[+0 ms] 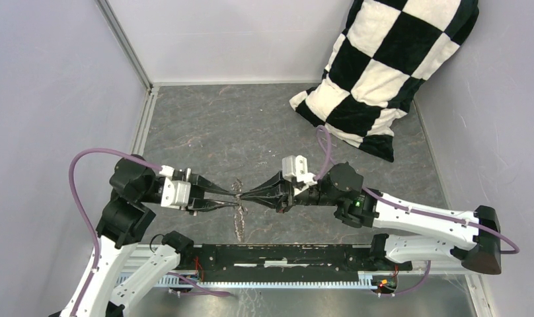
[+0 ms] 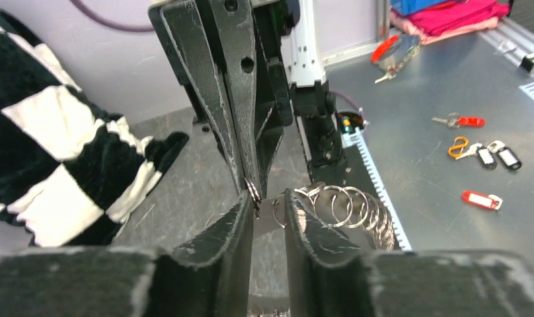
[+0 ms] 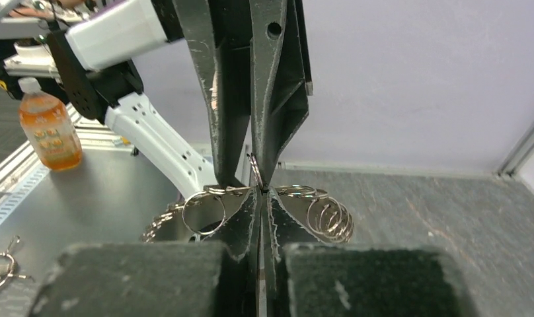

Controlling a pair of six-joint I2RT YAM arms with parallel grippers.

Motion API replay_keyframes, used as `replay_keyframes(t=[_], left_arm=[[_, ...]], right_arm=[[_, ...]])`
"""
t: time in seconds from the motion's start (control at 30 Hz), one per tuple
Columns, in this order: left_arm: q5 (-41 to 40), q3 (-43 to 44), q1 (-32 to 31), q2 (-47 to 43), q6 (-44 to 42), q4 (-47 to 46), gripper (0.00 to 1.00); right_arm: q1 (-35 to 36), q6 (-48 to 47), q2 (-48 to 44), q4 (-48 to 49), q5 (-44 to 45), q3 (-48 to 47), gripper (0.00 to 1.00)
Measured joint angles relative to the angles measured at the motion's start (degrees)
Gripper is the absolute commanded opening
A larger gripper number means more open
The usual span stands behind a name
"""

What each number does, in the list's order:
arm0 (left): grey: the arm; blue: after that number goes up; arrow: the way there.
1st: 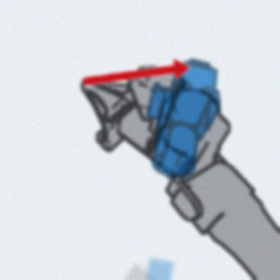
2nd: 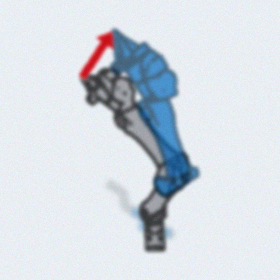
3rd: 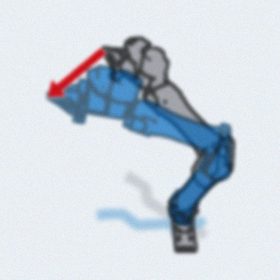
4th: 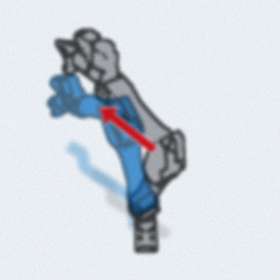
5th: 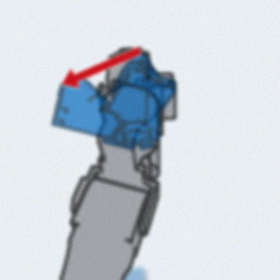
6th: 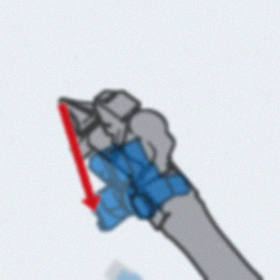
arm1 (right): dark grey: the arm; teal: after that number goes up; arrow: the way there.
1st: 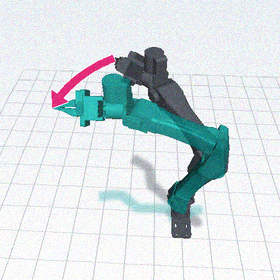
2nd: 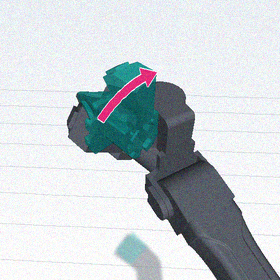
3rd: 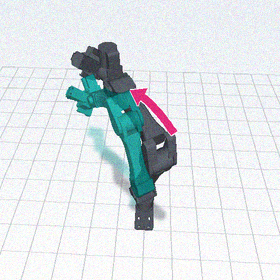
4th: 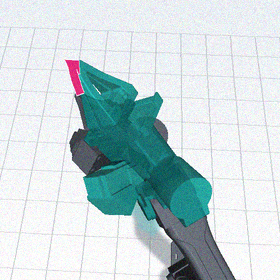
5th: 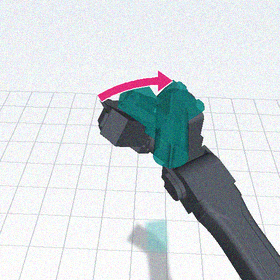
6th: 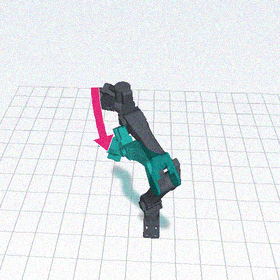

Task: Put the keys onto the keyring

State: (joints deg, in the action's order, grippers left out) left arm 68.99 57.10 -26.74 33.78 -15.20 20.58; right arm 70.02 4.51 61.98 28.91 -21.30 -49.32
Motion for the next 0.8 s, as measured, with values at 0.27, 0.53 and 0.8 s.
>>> replay_keyframes(t=[0.27,0.53,0.8], left_arm=[[-4.7,2.3,0.0,1.9,-12.7,17.2,0.35],[-9.8,2.7,0.0,4.4,-18.3,24.9,0.16],[-12.2,2.7,0.0,4.7,-19.4,26.7,0.11]], right_arm=[[0.0,-6.4,3.5,-28.6,4.3,-13.0,0.01],[0.1,-10.7,11.1,-50.9,6.4,-26.1,0.01],[0.1,-12.6,14.5,-60.3,7.4,-31.3,0.01]])
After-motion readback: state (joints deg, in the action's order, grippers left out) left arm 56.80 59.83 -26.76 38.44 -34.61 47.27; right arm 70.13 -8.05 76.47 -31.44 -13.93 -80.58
